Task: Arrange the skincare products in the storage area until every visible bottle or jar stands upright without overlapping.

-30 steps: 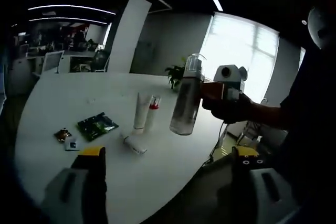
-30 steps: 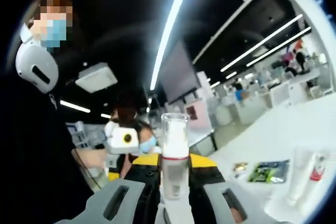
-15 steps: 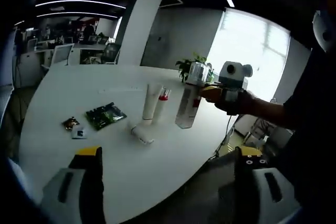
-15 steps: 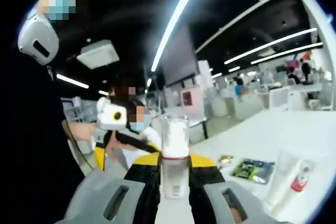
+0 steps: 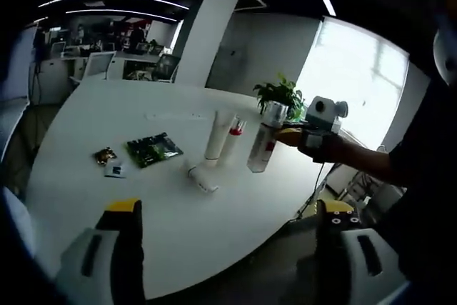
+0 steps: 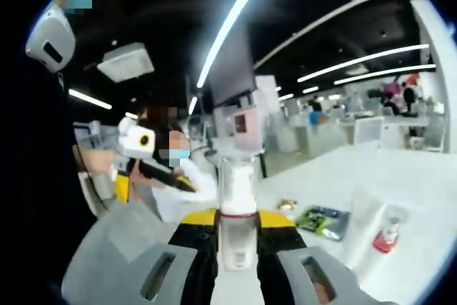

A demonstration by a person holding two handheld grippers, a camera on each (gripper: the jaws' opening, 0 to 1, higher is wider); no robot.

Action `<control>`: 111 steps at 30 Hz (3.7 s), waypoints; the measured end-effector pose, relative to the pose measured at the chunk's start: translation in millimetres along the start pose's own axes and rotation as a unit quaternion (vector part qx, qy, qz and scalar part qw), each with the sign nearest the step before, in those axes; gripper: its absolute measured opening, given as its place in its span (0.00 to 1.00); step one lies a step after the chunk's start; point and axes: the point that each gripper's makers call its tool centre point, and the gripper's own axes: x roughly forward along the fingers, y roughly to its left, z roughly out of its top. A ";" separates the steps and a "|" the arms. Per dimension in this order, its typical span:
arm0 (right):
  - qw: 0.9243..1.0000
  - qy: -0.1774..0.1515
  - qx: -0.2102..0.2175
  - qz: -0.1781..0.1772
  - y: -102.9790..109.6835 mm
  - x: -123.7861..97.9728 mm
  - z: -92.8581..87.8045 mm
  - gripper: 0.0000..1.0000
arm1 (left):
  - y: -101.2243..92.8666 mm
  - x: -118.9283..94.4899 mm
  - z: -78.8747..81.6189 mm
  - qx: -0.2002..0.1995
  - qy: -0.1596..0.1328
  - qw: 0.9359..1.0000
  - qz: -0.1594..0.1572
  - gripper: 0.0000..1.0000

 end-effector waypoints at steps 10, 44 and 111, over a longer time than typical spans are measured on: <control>0.999 0.025 -0.026 -0.016 -23.1 -10.1 -23.4 0.10 | -1.6 9.3 -4.7 -0.010 0.011 1.000 0.004 0.93; 0.996 0.028 -0.077 -0.025 -107.5 2.8 -108.5 0.10 | 32.7 57.7 -43.4 -0.061 0.040 0.996 0.048 0.90; 0.990 0.086 -0.107 -0.028 -150.4 19.0 -160.0 0.10 | 52.7 70.4 -94.9 -0.079 0.089 0.992 0.051 0.90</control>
